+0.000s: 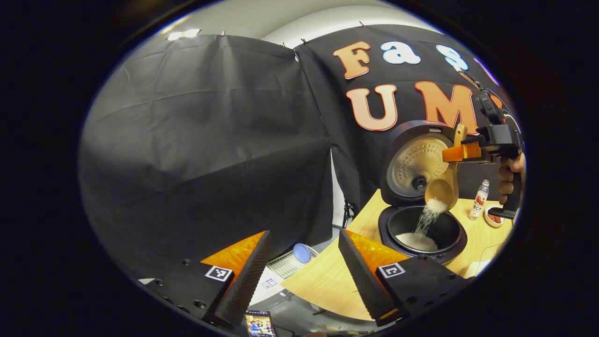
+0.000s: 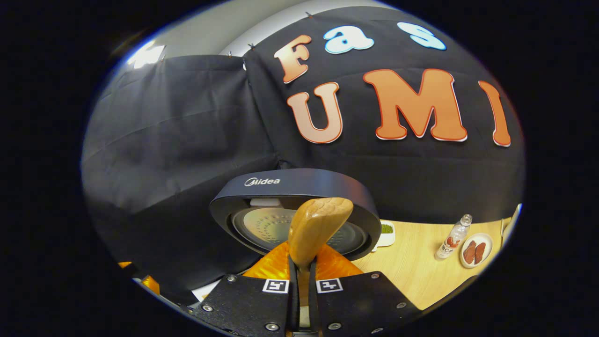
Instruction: Close the left gripper, press the button to open the rice cooker; take a wooden spoon from the chopstick holder with the right hand, scoop a spoonful of rice and pour it into the rice cooker, then put the wooden spoon back into the chopstick holder.
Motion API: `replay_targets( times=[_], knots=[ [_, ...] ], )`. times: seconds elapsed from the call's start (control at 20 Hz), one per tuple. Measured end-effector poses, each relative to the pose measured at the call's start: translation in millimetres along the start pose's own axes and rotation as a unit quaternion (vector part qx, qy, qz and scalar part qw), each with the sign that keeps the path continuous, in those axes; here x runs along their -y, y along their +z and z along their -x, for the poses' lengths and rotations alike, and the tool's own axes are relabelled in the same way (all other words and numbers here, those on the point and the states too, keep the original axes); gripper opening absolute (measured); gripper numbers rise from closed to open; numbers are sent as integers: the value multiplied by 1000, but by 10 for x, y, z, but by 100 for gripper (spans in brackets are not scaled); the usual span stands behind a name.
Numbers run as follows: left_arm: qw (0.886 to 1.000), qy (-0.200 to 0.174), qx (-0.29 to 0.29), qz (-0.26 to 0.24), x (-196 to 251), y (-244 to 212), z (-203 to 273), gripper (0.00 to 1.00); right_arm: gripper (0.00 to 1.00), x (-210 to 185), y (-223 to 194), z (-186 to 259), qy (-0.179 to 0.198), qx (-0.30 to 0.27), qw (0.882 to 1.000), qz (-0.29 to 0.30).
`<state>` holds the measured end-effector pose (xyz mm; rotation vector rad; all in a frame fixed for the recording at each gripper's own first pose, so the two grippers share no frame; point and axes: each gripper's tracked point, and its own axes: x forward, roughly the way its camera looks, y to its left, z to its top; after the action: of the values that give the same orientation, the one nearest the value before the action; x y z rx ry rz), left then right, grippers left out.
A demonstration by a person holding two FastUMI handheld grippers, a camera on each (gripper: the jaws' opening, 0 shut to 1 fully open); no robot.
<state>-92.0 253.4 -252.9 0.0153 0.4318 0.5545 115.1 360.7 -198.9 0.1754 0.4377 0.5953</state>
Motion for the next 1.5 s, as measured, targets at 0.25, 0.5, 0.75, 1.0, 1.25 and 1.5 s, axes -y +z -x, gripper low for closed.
replay_targets(
  times=[0.25, 0.5, 0.75, 1.0, 1.25, 1.5],
  knots=[
    [1000, 1, 0, 1, 6, -2, -12, 92, 7, -137, 41, 4, 7, 11, 998, 55],
    [1000, 4, -4, 3, -34, -56, 6, 100, 7, -224, 173, 56, 9, 31, 990, 137],
    [1000, 6, -4, -2, -45, -63, 33, 97, 7, -348, 309, 203, 22, 65, 975, 211],
    [1000, 5, -4, -4, -9, -50, 90, 98, 7, -239, 313, 342, 33, 64, 983, 169],
    [1000, -3, 8, -16, 103, 26, 195, 98, 7, 223, 329, 642, 30, 48, 998, 14],
    [999, -26, 20, -28, 376, 153, 331, 98, 7, 961, 201, 1099, -23, 41, 997, -60]
  ],
)
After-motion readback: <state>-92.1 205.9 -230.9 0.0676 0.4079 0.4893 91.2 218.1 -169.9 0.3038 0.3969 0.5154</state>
